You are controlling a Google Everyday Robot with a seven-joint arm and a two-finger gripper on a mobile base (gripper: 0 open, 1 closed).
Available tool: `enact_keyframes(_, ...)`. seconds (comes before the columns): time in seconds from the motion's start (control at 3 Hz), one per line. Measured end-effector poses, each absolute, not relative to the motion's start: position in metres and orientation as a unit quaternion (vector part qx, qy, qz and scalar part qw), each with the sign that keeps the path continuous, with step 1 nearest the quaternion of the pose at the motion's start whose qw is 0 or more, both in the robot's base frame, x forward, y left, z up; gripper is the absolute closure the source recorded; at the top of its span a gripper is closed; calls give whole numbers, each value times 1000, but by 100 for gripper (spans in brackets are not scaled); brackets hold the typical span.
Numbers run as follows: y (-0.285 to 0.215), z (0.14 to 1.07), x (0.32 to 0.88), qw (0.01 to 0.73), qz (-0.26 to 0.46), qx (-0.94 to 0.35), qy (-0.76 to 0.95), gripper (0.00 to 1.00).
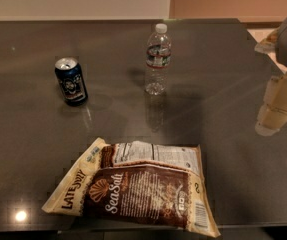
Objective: Move water bottle near brown chip bag
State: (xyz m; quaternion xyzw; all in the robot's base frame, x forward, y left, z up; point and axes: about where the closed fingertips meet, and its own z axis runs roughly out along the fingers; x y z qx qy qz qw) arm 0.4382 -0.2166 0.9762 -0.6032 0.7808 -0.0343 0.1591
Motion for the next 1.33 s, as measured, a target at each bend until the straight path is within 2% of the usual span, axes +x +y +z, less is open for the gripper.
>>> enact_keyframes(0.67,-207,978,455,188,-17,-597,780,0)
enact_keyframes(1.33,-185,974,517,258,34,-567,782,0)
